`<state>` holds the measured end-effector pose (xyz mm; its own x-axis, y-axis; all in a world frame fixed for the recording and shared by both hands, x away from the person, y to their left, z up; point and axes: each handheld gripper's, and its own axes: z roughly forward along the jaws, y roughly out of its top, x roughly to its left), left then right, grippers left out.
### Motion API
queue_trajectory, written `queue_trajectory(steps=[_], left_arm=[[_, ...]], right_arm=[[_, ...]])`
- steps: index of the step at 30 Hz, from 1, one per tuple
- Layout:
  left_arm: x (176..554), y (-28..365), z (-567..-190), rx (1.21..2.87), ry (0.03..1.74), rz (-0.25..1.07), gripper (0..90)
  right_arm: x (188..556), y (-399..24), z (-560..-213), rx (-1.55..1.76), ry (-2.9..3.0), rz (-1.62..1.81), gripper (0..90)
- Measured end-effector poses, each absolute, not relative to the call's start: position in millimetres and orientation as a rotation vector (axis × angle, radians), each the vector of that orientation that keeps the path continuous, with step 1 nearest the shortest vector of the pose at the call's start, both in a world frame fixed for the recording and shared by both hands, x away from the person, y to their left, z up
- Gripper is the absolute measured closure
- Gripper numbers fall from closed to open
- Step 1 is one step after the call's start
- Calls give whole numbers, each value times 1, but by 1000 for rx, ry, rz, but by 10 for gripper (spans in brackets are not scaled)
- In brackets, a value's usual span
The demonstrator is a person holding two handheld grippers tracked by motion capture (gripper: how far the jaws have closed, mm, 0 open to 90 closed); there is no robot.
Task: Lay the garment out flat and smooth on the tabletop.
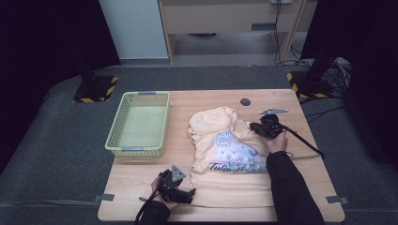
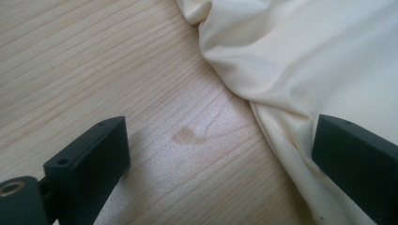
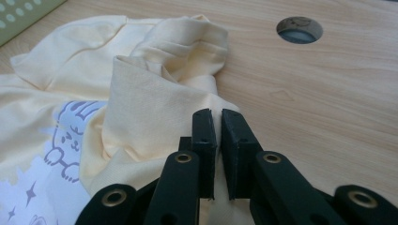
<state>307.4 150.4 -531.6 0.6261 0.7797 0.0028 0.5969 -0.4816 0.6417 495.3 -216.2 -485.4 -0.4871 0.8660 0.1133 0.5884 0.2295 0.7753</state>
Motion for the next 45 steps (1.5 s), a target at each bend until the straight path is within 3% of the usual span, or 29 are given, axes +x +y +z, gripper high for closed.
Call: queue_trajectory(steps=[16,23,45], left_arm=[[307,150,-531,2251,1090,390,38],[307,150,-531,2252,1087,390,38],[307,150,-530,2252,1093,389,38]], right_arm=[[508,-205,-511,1307,2209,859,813],[509,-202,-515,1311,2232,860,889],[505,-236,-480,1346,2031,938,896]])
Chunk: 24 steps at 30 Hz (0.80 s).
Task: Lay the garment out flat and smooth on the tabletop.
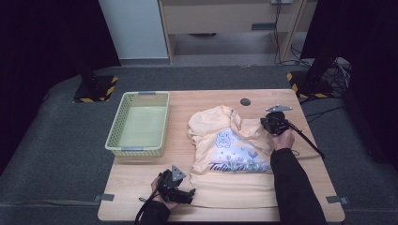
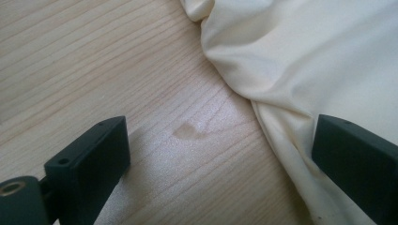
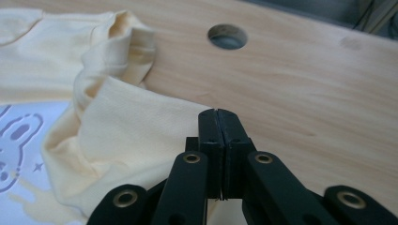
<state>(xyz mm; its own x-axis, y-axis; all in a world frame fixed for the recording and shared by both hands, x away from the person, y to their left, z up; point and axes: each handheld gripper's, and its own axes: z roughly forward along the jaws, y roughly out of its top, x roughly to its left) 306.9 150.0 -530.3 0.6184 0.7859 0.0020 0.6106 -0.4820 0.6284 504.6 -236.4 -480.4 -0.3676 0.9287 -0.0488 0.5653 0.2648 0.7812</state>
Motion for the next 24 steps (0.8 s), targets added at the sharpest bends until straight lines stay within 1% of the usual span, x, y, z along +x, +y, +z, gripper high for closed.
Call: queue_trajectory(steps=[9,12,17,19,20,21,22,23,24], left_arm=[[307,150,-530,2252,1099,390,38],[306,150,-530,2253,1100,390,38],[306,150,-530,2252,1099,390,38],[306,150,-530,2251,1100,389,39],[306,150,-530,2251,1099,390,40],[306,150,-530,2250,1101,391,40],[306,150,-530,2250,1101,391,40],[306,150,-530,2249,1103,392,40],[306,150,-530,2249,1105,393,40]], right_arm=[[498,-276,-434,1376,1841,937,895],[499,-289,-433,1411,1803,893,893],[499,-302,-441,1469,1782,865,883],[497,-306,-446,1479,1784,883,853],[496,-307,-446,1472,1787,894,815],[493,-307,-447,1462,1795,928,748],[493,-307,-447,1462,1795,928,748],[488,-303,-448,1436,1824,969,647],[486,-301,-450,1429,1853,980,639]])
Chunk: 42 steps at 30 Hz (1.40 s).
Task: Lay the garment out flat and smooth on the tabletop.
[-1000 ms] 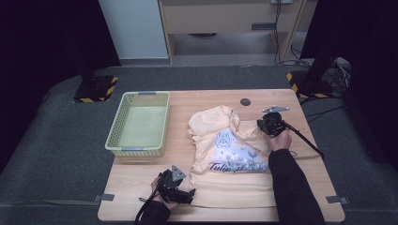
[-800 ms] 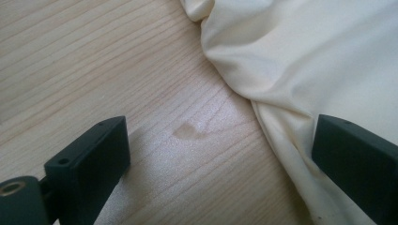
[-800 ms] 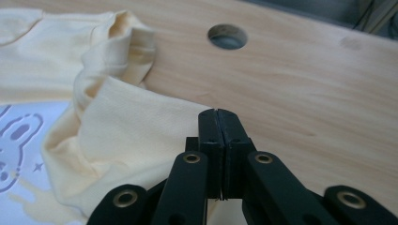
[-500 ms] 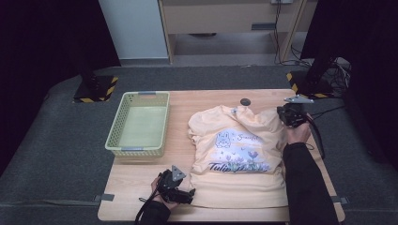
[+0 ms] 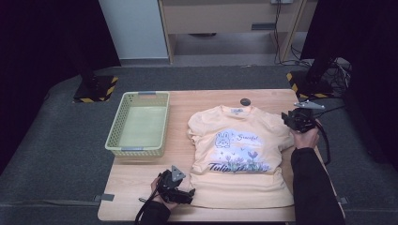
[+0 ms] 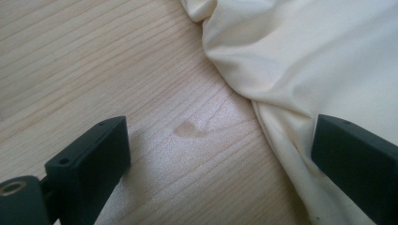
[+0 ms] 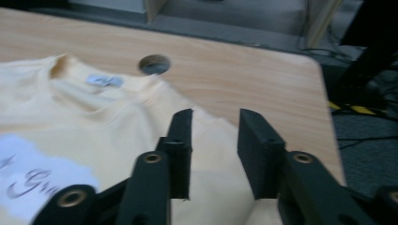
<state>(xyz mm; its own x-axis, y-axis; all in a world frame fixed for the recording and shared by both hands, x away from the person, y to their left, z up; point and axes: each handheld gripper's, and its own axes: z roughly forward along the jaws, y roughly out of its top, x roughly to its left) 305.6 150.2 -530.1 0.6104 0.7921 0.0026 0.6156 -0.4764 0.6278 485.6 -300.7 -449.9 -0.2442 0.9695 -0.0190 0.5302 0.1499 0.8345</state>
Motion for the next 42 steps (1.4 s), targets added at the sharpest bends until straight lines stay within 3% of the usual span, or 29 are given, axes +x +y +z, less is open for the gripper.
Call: queue_trajectory(steps=[3,10,22,30,42], left_arm=[[305,150,-530,2246,1109,395,40],[304,150,-530,2241,1117,400,42],[301,148,-530,2239,1125,399,46],[299,145,-530,2244,1106,389,53],[301,151,-523,2196,1118,325,106]], right_arm=[[481,-294,-456,1412,1916,1005,592],[478,-275,-489,1422,2073,979,353],[487,-285,-531,1542,2072,835,206],[501,-285,-538,1530,2061,838,35],[504,-289,-532,1540,2093,879,29]])
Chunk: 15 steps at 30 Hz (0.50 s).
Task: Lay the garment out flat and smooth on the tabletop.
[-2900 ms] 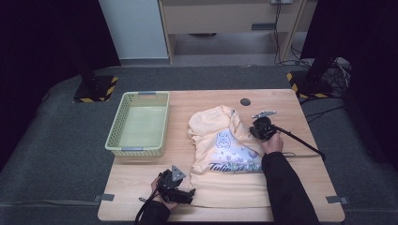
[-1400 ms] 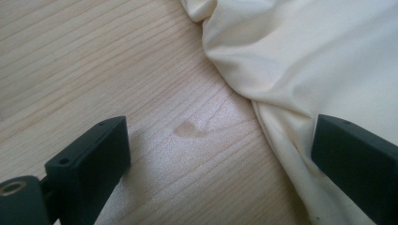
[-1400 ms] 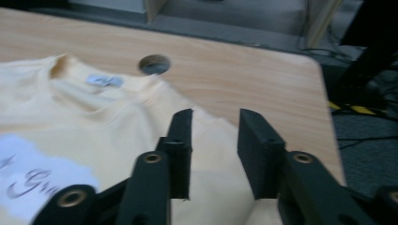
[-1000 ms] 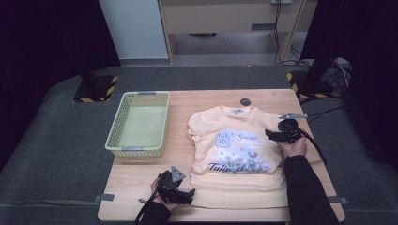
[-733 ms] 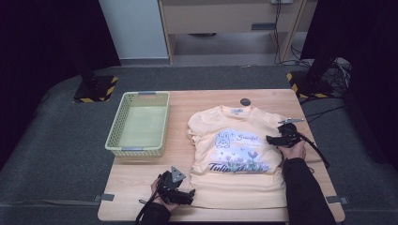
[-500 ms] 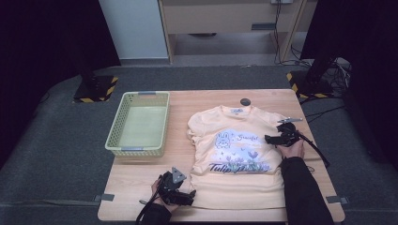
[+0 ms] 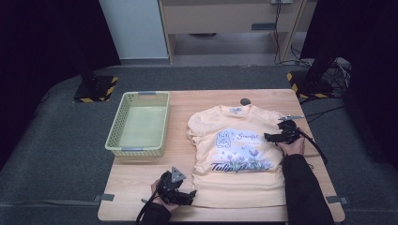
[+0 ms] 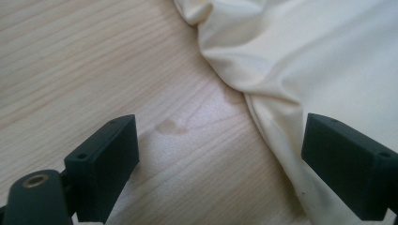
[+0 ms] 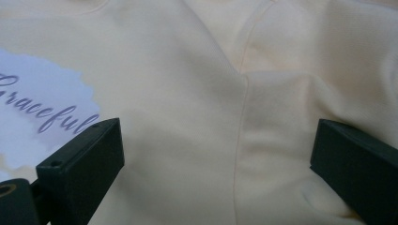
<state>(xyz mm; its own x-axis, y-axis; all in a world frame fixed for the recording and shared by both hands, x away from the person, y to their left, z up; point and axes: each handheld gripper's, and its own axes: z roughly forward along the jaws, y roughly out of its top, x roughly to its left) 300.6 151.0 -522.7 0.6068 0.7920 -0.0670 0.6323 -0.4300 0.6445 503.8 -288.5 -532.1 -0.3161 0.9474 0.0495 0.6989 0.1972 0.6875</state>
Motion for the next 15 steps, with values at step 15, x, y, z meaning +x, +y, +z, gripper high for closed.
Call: queue_trajectory(steps=[15], left_arm=[[333,159,-486,1989,1166,318,124]], right_arm=[[413,-282,-488,1387,2206,1082,19]])
